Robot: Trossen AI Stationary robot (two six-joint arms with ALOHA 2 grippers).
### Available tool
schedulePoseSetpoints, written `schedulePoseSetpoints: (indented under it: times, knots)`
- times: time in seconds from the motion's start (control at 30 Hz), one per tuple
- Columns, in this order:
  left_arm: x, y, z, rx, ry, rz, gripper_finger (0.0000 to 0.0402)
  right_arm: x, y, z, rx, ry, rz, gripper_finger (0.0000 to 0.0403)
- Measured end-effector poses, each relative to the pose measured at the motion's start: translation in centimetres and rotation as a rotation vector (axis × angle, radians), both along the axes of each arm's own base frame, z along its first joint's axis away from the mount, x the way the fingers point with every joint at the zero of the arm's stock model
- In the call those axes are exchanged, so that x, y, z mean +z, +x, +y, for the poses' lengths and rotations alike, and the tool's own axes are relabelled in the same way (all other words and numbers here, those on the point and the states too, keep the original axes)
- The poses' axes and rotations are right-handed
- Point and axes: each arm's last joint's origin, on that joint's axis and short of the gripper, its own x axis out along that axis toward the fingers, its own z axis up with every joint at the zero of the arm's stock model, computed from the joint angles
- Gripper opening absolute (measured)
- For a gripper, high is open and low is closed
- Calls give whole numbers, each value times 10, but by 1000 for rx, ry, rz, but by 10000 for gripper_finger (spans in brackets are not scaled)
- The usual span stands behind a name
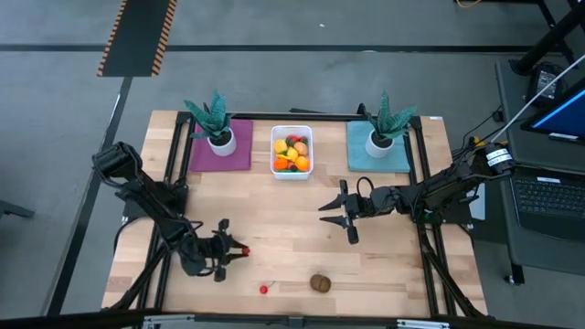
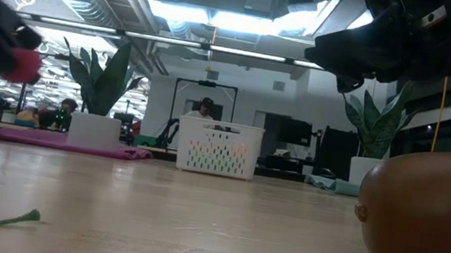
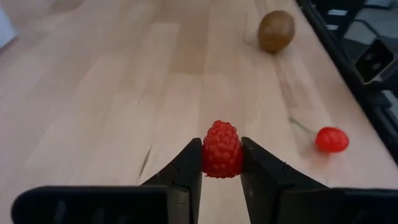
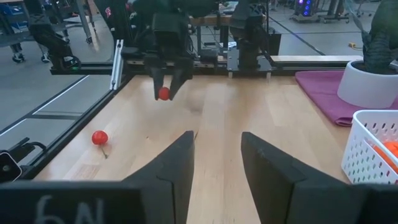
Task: Pick and placing Produce into tupperware
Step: Put the red raspberry into the white bin
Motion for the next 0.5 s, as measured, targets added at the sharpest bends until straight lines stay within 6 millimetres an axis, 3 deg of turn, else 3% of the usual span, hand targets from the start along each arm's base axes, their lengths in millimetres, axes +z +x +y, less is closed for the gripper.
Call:
schedulePoseSetpoints:
  times: [0.2,0.5]
  knots:
    - [8,23,13,-70,49,-39,78,0,0,0,2,-17,-3,136]
    - [21,55,50,47,156,-149,78,0,0,1,6,-14,-2,136]
